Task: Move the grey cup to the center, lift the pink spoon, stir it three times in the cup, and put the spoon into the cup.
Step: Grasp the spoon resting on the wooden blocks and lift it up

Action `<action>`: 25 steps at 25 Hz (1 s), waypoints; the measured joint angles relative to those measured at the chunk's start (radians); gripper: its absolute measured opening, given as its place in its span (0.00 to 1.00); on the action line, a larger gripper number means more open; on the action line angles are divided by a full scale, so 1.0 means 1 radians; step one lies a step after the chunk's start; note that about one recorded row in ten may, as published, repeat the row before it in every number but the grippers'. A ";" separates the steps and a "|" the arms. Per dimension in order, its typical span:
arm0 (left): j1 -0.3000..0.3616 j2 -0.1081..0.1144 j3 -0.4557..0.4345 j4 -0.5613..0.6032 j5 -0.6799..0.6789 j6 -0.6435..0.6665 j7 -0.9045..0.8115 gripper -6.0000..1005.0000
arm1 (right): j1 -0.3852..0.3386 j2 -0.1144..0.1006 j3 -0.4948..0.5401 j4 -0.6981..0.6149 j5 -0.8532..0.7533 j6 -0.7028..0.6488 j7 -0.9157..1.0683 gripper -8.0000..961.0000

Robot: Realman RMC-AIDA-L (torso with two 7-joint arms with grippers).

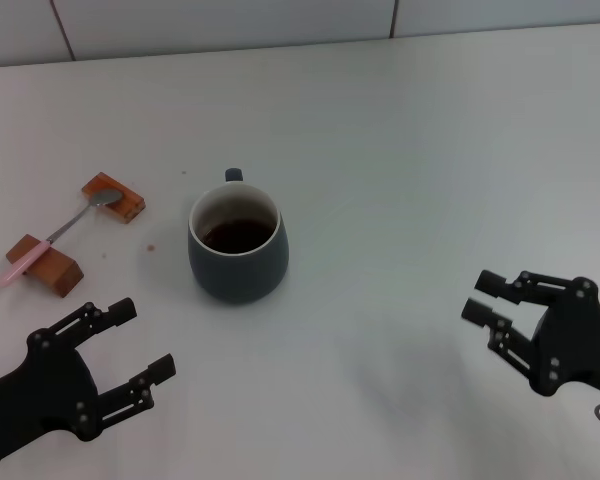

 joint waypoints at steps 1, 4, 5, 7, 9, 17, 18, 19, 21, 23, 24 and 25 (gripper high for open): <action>0.002 0.000 0.000 0.000 0.000 0.000 0.001 0.76 | 0.000 0.000 0.000 0.000 0.000 0.000 0.000 0.19; 0.002 0.000 0.000 0.000 0.000 0.000 0.001 0.76 | -0.004 0.002 -0.011 -0.005 0.001 0.020 -0.024 0.27; 0.002 0.000 0.000 0.000 0.000 0.000 0.001 0.76 | -0.006 0.003 -0.012 -0.003 0.001 0.030 -0.042 0.30; 0.005 0.000 0.001 0.000 0.000 0.000 0.002 0.76 | -0.005 0.003 -0.013 -0.002 0.000 0.037 -0.048 0.35; 0.006 -0.001 0.004 0.000 0.002 0.001 0.004 0.76 | -0.003 0.003 -0.016 -0.001 -0.005 0.049 -0.051 0.60; 0.007 -0.001 0.001 0.000 0.002 0.005 0.002 0.76 | -0.001 0.003 -0.047 0.003 -0.010 0.078 -0.052 0.70; 0.008 -0.001 0.001 0.000 0.001 0.005 0.002 0.76 | -0.001 0.003 -0.049 0.004 -0.010 0.079 -0.053 0.71; 0.008 -0.001 0.001 0.000 0.000 0.005 0.002 0.76 | 0.000 0.003 -0.051 0.005 -0.010 0.079 -0.053 0.72; 0.009 -0.002 0.001 0.000 -0.001 0.005 0.002 0.76 | 0.003 0.003 -0.052 0.007 -0.009 0.079 -0.053 0.73; 0.008 -0.002 -0.020 -0.013 -0.016 0.029 -0.026 0.76 | 0.006 0.003 -0.052 0.013 -0.009 0.083 -0.053 0.73; 0.007 -0.001 -0.031 -0.018 -0.020 0.037 -0.039 0.75 | 0.007 0.004 -0.053 0.018 -0.010 0.088 -0.053 0.73; 0.003 0.000 -0.107 -0.039 -0.061 0.091 -0.142 0.75 | 0.008 0.004 -0.053 0.026 -0.011 0.098 -0.053 0.73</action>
